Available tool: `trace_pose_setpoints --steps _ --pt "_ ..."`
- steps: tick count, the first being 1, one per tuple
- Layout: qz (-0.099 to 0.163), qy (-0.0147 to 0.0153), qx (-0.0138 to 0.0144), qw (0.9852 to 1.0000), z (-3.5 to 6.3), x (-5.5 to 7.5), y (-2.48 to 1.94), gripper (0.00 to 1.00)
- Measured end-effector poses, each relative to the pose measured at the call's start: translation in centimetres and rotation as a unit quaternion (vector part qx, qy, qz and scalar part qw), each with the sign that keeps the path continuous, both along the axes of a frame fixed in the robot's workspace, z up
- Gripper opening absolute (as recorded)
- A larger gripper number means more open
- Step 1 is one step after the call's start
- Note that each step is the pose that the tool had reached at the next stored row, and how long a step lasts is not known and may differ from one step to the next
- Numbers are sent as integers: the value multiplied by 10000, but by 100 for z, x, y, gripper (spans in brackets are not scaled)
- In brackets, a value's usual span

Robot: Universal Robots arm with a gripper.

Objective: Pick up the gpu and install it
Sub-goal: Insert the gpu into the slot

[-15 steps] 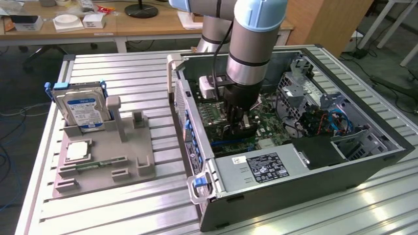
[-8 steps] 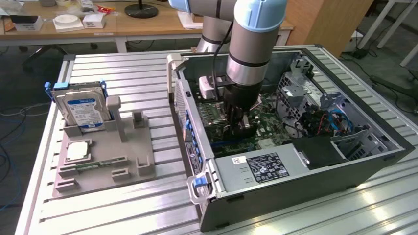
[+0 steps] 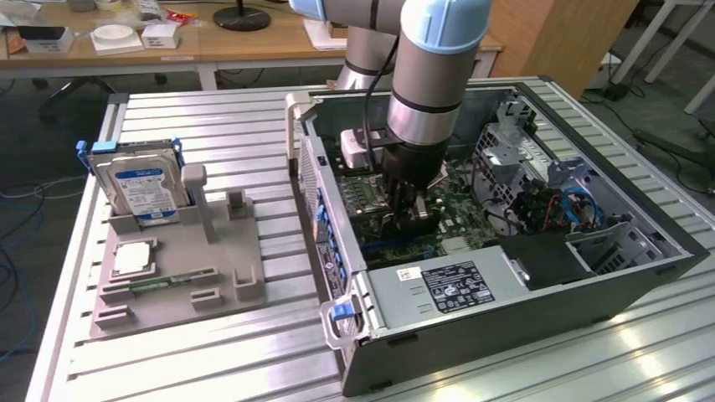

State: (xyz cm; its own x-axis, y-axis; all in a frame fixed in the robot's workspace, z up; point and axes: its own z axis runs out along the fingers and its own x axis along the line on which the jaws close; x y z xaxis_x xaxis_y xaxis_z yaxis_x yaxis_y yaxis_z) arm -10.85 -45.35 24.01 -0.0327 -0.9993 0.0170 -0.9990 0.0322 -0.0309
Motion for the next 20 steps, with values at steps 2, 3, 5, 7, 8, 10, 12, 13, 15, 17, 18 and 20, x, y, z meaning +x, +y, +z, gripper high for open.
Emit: trace_pose_setpoints --steps 2,3,5,7,8,10,12,13,15,17,18,20 --pt "0 0 0 10000 0 0 0 27" --pt "0 0 0 10000 0 0 0 27" --pt "2 1 0 10000 0 0 2 27" --pt "6 0 0 10000 0 0 4 27" --pt "10 1 -1 10000 2 0 6 27" --pt "11 -9 0 10000 6 -4 7 27" --pt "13 -13 0 10000 6 -3 14 27" --pt "15 -13 0 10000 6 -3 20 27" --pt "27 -13 0 10000 5 -2 25 27" --pt "36 -13 0 10000 5 -2 25 27" --pt "36 -14 0 10000 5 -3 26 27" --pt "38 -14 0 10000 -4 -2 27 27"
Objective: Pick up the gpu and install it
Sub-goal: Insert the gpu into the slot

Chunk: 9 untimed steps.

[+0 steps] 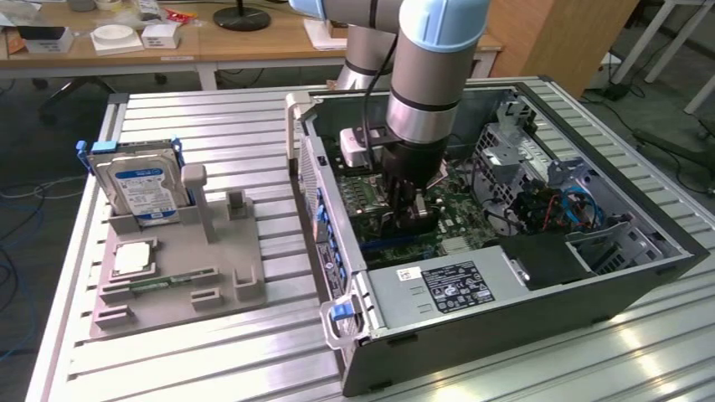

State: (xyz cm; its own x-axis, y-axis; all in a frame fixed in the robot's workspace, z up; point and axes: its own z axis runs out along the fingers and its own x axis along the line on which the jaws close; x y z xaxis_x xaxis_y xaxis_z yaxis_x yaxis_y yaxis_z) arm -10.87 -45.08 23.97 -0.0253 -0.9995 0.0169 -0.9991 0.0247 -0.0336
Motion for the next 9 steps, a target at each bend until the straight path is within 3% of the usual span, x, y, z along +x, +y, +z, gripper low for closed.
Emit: trace_pose_setpoints --steps 9 --pt "3 0 0 10000 -24 -1 -1 27"
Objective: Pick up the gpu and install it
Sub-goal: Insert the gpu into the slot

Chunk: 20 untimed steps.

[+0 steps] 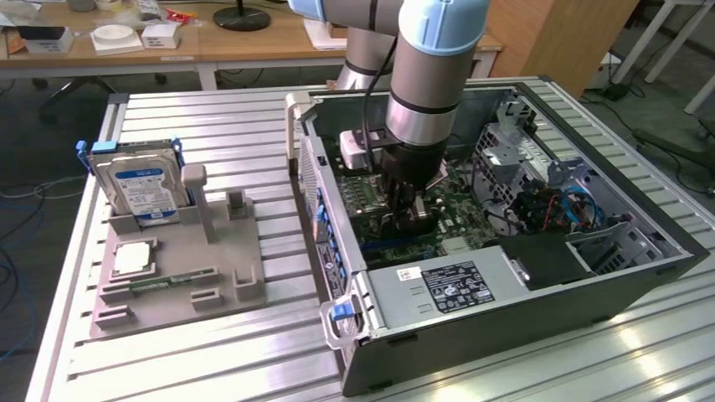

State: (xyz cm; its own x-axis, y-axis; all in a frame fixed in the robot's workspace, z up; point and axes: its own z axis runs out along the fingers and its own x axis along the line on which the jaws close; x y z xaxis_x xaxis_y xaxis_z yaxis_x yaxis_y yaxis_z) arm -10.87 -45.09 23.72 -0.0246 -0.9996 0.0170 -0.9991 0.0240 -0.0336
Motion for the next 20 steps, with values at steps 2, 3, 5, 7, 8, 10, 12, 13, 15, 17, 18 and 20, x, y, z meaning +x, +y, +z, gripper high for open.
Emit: trace_pose_setpoints --steps 2,3,5,7,8,10,12,13,15,17,18,20 --pt "0 0 0 10000 0 -1 0 27" --pt "0 -1 0 10000 0 -1 0 27" --pt "0 -1 1 10000 -1 -3 0 27" --pt "1 -1 0 10000 -1 -4 0 27" --pt "1 -1 1 10000 -6 -4 -1 27" --pt "1 -1 -3 10000 -24 -7 -1 27" --pt "3 1 -3 10000 -43 -9 -1 27" --pt "3 1 -2 10000 -44 -9 -1 27" --pt "2 0 -1 10000 -45 -10 -1 27" --pt "2 0 0 10000 -46 -10 0 27" --pt "2 0 0 10000 -46 -10 0 27" --pt "2 -1 0 10000 -46 -11 0 27"
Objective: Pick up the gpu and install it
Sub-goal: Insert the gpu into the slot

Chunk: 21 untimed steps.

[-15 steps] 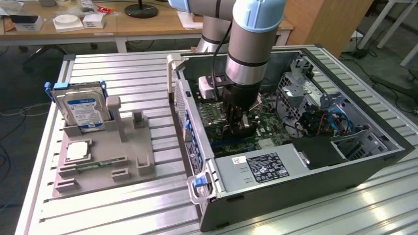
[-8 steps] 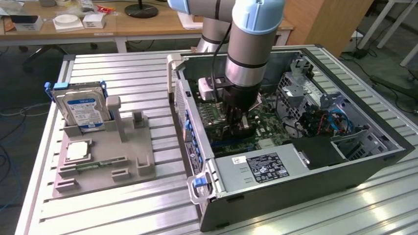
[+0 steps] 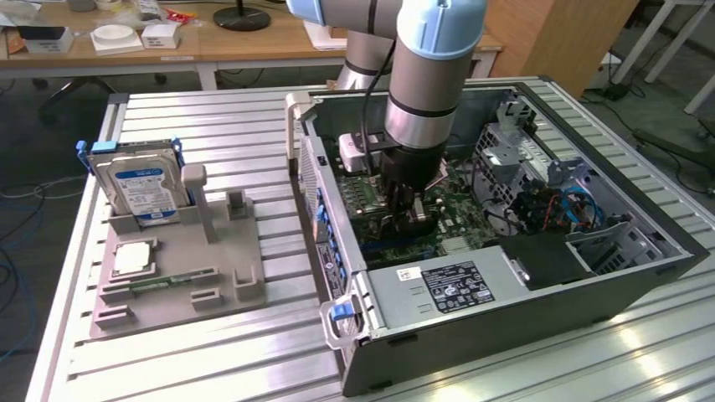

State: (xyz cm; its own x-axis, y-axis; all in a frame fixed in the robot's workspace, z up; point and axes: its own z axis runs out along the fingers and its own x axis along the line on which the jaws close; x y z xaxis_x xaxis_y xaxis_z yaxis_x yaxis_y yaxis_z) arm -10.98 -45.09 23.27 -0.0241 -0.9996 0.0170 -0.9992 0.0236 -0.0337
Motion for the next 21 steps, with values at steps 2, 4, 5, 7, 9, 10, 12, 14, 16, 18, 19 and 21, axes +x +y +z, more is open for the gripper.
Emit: trace_pose_setpoints --steps 2,4,5,7,9,10,12,14,16,18,19,21 --pt "0 -2 1 10000 -1 -8 0 27" --pt "5 -8 -2 10000 -1 -28 -2 27" --pt "7 -7 -3 10000 -1 -28 -2 27" --pt "7 -7 -3 10000 0 -29 -2 27" --pt "0 1 0 10000 0 -37 0 27" --pt "0 1 0 10000 0 -37 0 27" --pt "0 -1 -1 10000 0 -37 0 27" --pt "0 -1 -1 10000 -4 -37 -1 27" --pt "0 -2 -2 10000 -34 -36 -1 27" --pt "1 -5 0 10000 -40 -35 -1 27" --pt "0 -5 0 10000 -40 -35 -1 27" --pt "0 -5 1 10000 -40 -35 -1 27"
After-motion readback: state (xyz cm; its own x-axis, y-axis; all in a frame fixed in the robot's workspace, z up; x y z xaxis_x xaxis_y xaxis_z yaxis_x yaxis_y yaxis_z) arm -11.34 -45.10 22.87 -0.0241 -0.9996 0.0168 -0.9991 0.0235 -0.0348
